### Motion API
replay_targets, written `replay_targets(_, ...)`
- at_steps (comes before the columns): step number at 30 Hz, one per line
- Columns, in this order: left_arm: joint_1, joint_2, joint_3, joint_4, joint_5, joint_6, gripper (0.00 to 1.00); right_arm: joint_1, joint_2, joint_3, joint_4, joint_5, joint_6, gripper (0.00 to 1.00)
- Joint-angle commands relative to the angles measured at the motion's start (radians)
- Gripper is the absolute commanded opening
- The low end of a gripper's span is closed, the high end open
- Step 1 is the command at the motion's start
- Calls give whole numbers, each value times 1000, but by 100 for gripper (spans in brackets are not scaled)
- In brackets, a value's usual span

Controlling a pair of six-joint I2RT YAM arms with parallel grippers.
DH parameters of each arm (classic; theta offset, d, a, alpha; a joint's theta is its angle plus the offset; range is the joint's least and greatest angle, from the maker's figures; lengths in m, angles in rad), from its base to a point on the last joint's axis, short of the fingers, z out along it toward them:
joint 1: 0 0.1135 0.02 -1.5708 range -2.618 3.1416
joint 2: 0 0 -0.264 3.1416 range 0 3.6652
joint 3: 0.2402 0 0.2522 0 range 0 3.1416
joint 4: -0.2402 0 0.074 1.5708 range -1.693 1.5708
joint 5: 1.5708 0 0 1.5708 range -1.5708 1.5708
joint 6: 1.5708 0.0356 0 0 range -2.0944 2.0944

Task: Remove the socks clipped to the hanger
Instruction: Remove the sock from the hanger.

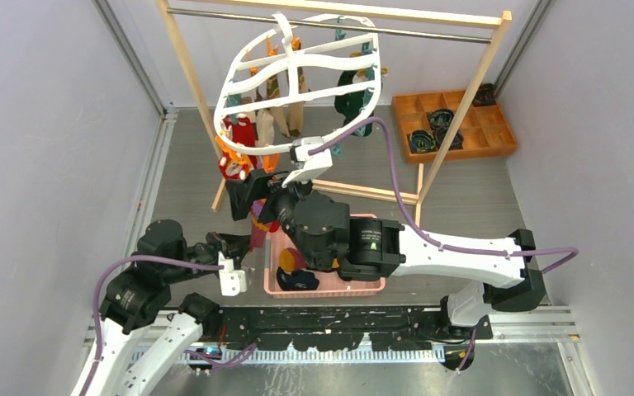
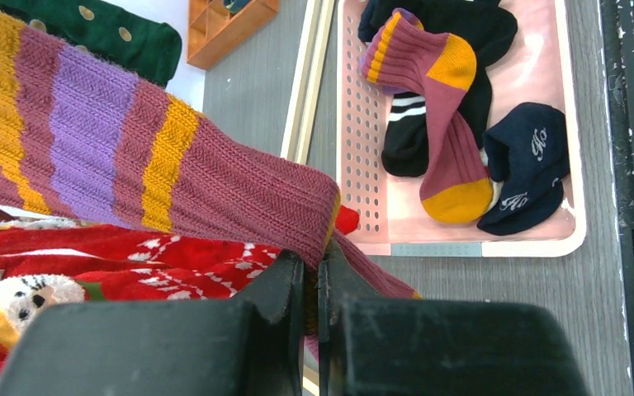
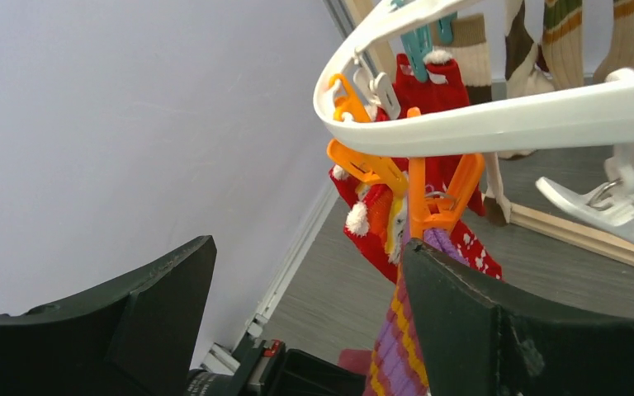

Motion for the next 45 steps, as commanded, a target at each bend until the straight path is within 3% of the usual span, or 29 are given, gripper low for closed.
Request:
replay_targets(1,-5,-3,4,37,26,16,0,-32,-15,-20,-57,-44,126,88)
replay_targets(9,-5,-16,-4,37,27,5,0,-33,-94,-128,-60,-7,146,88)
replay_targets(15,-5,-15,-3,38,37,2,0,-41,-109,-156,9,16,63,87)
replay_targets(19,-5,-15,2,37,47,-4,0,-43,-73,-151,125,18,-40,85)
replay_targets(28,-5,-25,-5,37,55,-5,0,-77,28,-78,222,-49,-78,83)
replay_targets(45,-5,-37,-13,37,56,-7,0,-84,98,-39,410,17,-195,62)
